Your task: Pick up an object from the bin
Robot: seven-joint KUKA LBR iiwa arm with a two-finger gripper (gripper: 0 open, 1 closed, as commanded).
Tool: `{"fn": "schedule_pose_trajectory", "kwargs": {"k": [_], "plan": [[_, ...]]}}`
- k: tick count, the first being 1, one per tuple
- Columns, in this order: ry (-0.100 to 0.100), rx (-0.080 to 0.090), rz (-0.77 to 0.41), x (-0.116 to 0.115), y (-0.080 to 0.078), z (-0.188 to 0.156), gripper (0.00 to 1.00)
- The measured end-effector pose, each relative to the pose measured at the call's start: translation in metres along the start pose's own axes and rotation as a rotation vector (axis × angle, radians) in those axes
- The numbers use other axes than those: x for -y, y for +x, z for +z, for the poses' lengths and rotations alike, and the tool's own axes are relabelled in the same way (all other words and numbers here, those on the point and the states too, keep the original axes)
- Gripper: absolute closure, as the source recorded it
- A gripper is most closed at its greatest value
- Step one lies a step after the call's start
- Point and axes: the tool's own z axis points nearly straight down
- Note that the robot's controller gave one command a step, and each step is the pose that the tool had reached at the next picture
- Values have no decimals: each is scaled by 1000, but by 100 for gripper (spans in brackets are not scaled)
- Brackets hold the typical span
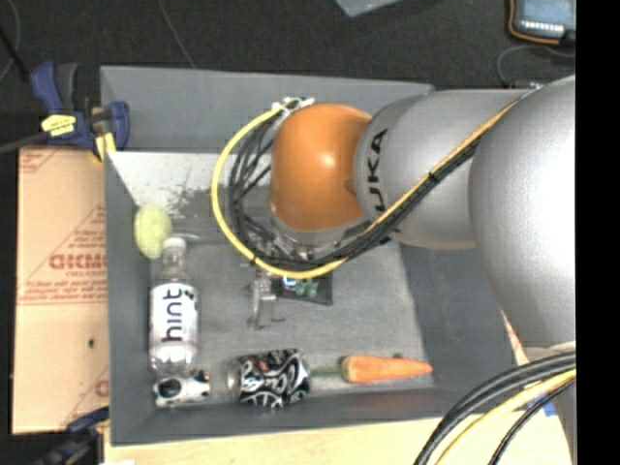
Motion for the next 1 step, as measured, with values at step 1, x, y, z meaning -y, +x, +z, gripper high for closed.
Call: {"fn": "schedule_pose_trajectory", "kwargs": {"k": [1], "plan": [[-1, 8, 3, 1, -2, -5, 0]]}}
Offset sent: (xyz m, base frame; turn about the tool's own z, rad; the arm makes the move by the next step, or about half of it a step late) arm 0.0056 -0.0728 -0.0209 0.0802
